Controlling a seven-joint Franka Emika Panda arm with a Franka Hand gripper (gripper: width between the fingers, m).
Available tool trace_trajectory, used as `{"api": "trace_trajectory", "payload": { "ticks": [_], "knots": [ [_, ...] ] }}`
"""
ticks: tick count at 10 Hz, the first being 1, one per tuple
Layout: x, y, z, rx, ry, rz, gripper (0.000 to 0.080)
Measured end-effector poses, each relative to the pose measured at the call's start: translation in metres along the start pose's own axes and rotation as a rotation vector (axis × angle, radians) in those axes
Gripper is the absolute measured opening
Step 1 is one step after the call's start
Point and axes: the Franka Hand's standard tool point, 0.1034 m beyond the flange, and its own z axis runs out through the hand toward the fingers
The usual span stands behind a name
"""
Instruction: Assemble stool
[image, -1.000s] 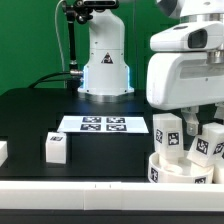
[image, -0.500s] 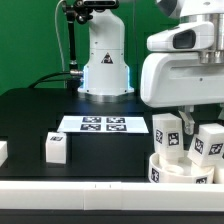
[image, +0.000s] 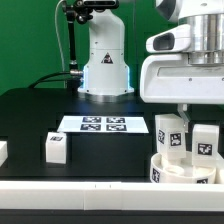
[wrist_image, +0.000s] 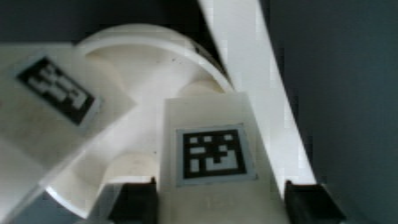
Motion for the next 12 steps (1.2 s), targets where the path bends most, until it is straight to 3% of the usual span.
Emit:
{"api": "trace_trajectory", "payload": {
  "ticks": [5, 12],
  "knots": [
    [-0.0045, -0.0053, -0.0005, 0.006, -0.018, 0.429, 0.0341],
    [-0.0055, -0.0077, -0.0006, 0.038, -0.053, 0.842, 0.0341]
  ]
}}
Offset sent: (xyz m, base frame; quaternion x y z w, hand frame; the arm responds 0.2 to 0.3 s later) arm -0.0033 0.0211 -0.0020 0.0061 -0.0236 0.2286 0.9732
